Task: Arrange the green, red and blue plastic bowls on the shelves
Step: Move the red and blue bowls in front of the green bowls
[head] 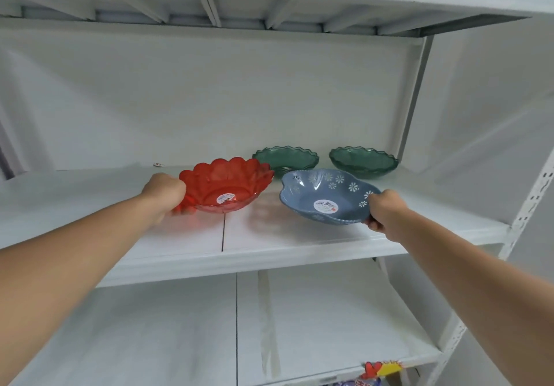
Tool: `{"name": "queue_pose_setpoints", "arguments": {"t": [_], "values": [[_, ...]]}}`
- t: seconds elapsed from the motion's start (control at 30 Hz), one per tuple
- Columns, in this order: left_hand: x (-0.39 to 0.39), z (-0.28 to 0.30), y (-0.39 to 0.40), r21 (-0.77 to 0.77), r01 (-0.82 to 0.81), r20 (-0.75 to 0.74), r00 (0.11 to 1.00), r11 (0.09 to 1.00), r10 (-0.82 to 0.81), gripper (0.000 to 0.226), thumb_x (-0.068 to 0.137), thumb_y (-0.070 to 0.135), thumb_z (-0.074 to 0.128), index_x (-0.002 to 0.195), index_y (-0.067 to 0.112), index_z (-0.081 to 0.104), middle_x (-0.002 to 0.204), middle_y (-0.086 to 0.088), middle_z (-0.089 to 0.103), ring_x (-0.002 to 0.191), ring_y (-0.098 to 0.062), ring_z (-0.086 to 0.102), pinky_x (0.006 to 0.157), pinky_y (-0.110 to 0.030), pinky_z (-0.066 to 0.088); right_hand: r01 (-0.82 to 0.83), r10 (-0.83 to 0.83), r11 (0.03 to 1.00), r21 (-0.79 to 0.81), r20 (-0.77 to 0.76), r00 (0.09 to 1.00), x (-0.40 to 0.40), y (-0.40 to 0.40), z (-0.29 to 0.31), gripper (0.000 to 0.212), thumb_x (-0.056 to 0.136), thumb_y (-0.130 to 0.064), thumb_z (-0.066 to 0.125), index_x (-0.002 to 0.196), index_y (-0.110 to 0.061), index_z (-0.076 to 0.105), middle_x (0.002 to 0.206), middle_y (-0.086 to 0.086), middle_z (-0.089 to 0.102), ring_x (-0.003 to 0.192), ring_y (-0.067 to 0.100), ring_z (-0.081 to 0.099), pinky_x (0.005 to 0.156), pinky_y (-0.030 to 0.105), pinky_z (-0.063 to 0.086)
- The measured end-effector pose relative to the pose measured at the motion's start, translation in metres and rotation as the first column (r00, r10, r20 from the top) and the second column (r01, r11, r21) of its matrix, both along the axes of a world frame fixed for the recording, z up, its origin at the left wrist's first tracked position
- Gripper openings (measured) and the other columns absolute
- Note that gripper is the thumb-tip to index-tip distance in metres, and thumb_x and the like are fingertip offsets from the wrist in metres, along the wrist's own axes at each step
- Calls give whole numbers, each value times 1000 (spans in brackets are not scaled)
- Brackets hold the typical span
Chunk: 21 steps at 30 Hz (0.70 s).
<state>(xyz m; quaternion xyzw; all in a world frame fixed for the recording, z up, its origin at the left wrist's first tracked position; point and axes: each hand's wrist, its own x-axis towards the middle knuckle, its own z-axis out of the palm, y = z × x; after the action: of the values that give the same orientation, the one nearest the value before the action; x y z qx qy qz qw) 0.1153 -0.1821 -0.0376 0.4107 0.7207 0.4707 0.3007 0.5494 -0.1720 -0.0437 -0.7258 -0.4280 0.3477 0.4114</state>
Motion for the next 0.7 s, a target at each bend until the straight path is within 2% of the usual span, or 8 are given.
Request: {"name": "queue_pose_setpoints", "arguments": {"t": [0.1,0.23,0.4,0.57,0.6,0.7], "values": [[21,2,11,1,31,-4,1000,1000,-31,28,93,-2,47,115,-6,65,96,-27,75,55,-34,73,50,-34,59,24,-24,1000,-9,2,1000,17,6,-5,23,100,-5,34,90,-5,54,69,15,62,49,22,53,39,20,38],[45,7,30,15,74,9,997,997,-74,27,93,-4,46,113,-7,64,93,-26,74,51,-33,72,46,-32,57,68,-69,997,-30,-23,997,29,10,-8,28,97,-3,33,109,-1,58,72,18,65,49,23,53,39,18,37],[75,9,49,14,120,29,992,993,-120,29,92,1,48,115,-5,65,97,-25,76,62,-37,77,68,-48,66,106,-106,994,13,-10,994,54,20,11,24,99,-7,35,109,-4,57,70,15,64,54,23,56,38,18,36],[112,0,52,-4,114,17,993,993,-114,26,92,-4,44,107,-5,65,96,-26,75,59,-37,75,52,-37,61,118,-118,993,-4,2,993,109,36,3,26,97,-4,34,111,-2,57,68,16,65,56,24,57,45,23,36],[119,-2,53,-10,101,20,995,995,-101,26,92,-5,44,106,-5,65,96,-26,74,60,-38,75,55,-40,63,113,-113,994,-8,5,994,122,40,0,26,97,-4,34,111,-1,57,69,16,65,57,24,57,45,23,37],[140,-12,55,-14,45,31,999,999,-44,22,94,-6,45,104,-7,64,89,-27,73,62,-38,73,78,-56,64,80,-81,997,-9,-1,997,162,57,-14,28,96,-3,35,113,2,58,71,18,65,58,26,56,49,25,39]]}}
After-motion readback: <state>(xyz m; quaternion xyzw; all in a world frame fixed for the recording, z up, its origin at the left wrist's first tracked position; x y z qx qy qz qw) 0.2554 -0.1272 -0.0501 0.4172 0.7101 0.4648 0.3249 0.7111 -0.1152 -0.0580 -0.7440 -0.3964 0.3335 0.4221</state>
